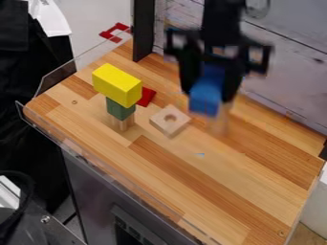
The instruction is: Put the blue object and put in the top
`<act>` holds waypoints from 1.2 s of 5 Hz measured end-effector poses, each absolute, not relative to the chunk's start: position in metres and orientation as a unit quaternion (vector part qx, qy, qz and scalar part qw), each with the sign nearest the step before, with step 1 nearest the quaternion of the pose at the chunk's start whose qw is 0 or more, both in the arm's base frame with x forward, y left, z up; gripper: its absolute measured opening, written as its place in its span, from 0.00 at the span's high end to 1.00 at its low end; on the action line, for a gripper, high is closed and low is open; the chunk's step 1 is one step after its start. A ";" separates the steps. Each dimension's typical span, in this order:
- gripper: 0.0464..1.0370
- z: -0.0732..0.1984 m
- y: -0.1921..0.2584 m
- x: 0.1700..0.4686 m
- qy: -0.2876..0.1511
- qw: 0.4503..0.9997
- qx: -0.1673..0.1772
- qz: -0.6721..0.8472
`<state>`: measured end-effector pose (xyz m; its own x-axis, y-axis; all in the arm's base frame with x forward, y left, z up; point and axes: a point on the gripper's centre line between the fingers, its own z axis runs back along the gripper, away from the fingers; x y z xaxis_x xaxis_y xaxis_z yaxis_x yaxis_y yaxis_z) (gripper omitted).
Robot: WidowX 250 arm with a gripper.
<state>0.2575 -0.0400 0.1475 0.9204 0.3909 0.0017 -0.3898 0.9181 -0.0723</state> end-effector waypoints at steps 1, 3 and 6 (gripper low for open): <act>0.46 0.154 -0.015 0.261 0.000 0.950 -0.063 0.306; 0.46 0.153 0.029 0.264 0.017 0.885 -0.095 0.455; 0.46 0.138 0.068 0.251 0.020 0.837 -0.120 0.533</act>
